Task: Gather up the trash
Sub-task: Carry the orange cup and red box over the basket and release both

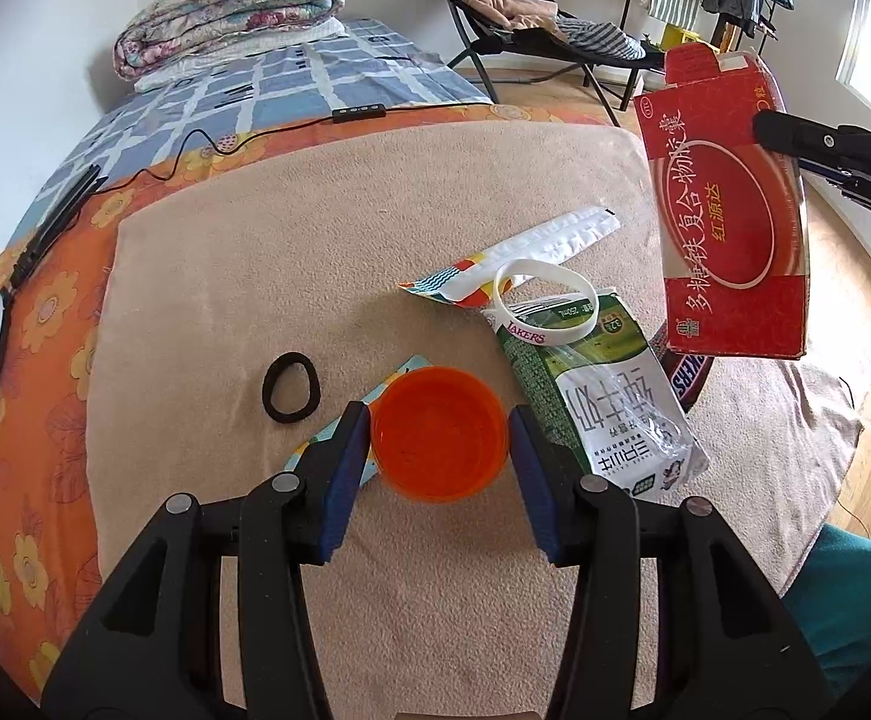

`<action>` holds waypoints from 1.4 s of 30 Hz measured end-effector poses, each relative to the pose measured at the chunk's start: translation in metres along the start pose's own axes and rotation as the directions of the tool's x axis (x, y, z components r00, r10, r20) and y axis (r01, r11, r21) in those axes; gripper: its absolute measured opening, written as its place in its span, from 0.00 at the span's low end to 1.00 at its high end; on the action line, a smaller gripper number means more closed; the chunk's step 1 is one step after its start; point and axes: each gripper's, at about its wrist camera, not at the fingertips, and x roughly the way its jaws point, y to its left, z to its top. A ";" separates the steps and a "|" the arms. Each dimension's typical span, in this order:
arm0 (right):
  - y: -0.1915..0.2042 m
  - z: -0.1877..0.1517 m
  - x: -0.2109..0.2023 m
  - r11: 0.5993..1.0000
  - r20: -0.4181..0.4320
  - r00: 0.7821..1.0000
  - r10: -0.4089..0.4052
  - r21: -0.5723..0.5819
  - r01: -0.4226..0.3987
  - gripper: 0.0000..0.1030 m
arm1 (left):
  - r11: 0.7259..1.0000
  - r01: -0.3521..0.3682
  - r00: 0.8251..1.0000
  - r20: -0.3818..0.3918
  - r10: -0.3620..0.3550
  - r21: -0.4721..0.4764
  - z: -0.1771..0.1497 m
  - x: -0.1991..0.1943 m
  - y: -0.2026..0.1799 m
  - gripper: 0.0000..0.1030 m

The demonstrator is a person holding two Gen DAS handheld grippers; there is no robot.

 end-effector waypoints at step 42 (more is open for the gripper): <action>0.090 -0.154 -0.148 0.969 -0.096 0.994 0.058 -0.236 -0.080 0.14 | 0.991 0.120 0.992 -0.019 -0.122 -0.062 -0.175 -0.133 -0.064 0.47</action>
